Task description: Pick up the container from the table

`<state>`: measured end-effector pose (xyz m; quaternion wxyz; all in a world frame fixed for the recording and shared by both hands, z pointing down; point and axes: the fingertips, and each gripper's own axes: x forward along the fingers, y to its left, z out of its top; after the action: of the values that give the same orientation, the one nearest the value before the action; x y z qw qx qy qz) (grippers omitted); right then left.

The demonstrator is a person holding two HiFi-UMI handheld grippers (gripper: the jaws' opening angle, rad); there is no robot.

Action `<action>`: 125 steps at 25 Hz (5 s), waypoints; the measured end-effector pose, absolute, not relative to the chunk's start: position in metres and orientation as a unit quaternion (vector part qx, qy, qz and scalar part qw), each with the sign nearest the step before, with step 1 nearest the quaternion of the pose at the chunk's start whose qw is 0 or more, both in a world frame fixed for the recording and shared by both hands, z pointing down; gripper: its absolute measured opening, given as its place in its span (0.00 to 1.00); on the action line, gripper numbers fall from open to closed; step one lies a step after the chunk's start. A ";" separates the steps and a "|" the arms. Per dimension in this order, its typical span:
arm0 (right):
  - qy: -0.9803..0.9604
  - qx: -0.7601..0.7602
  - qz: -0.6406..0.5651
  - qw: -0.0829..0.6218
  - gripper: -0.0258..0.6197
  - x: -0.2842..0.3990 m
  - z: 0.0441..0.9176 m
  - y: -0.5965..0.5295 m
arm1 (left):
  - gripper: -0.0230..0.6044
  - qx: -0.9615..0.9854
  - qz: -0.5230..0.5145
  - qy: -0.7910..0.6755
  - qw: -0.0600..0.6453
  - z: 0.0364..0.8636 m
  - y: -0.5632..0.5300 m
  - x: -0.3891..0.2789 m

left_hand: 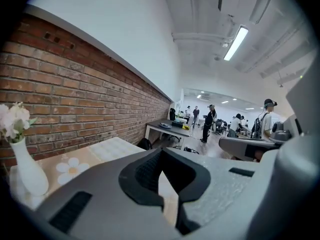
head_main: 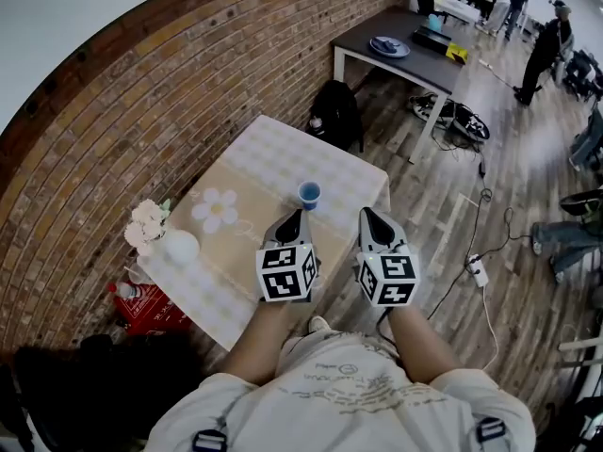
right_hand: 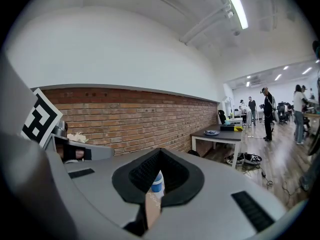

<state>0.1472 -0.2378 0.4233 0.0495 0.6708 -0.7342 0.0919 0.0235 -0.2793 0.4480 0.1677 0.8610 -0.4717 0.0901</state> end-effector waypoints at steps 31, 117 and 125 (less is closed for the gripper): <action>-0.783 0.598 0.150 0.087 0.04 0.157 0.482 -0.354 | 0.03 0.826 0.185 -0.499 0.184 0.524 -0.366 0.044; -0.820 0.538 0.154 0.118 0.04 0.177 0.502 -0.437 | 0.56 0.765 0.323 -0.531 0.166 0.562 -0.428 0.056; -0.839 0.515 0.136 0.108 0.04 0.150 0.483 -0.447 | 0.56 0.774 0.287 -0.543 0.151 0.509 -0.424 0.041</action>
<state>0.1503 -0.4466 0.4826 0.1083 0.5155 -0.8391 0.1356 0.0410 -0.4240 0.5086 0.1507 0.7743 -0.5434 0.2871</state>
